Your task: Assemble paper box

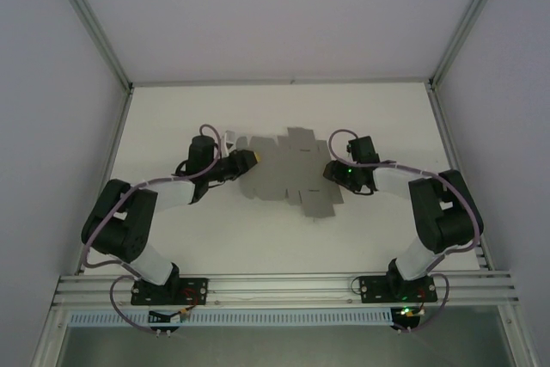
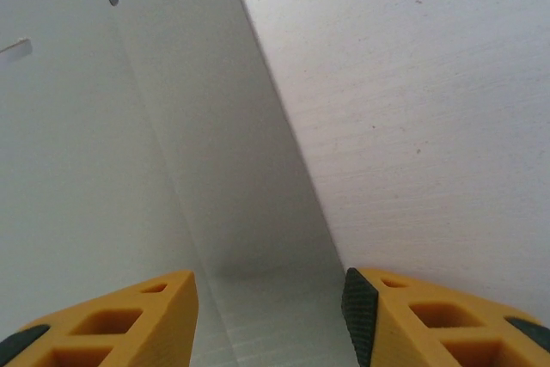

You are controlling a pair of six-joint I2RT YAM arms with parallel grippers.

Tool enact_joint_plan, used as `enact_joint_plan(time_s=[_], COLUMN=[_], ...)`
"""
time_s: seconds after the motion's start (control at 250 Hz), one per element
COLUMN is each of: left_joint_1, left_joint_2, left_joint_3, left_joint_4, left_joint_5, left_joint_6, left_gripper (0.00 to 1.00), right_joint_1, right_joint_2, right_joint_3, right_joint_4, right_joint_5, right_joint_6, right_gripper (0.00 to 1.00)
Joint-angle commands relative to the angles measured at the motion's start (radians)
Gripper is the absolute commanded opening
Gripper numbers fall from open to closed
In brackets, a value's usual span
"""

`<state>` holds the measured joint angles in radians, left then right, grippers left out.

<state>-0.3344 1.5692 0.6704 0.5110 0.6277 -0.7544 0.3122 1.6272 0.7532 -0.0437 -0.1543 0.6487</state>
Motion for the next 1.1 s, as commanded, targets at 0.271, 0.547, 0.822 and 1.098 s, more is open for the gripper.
enact_joint_plan(time_s=[0.271,0.547,0.822,1.098], left_joint_1=[-0.015,-0.013,-0.011,0.002], left_joint_2=[-0.209,-0.369,-0.442,-0.498], left_joint_3=[0.119,0.236,0.225,0.208], left_joint_4=[-0.324,-0.337,-0.247,-0.262], left_joint_5=[0.024,0.173,0.243,0.234], left_joint_6=[0.186,0.107,0.030,0.030], left_gripper=[0.00,0.00,0.00,0.00], right_joint_1=[0.023,0.004,-0.081,-0.252], right_joint_2=[-0.280,-0.602,-0.618,-0.602], right_joint_3=[0.041,0.148,0.234,0.188], right_joint_4=[-0.318,-0.476,-0.515,-0.459], right_joint_5=[-0.009,-0.185,-0.348,-0.624], right_joint_6=[-0.165,-0.307,-0.332,-0.330], right_gripper=[0.82,1.00,0.97,0.90])
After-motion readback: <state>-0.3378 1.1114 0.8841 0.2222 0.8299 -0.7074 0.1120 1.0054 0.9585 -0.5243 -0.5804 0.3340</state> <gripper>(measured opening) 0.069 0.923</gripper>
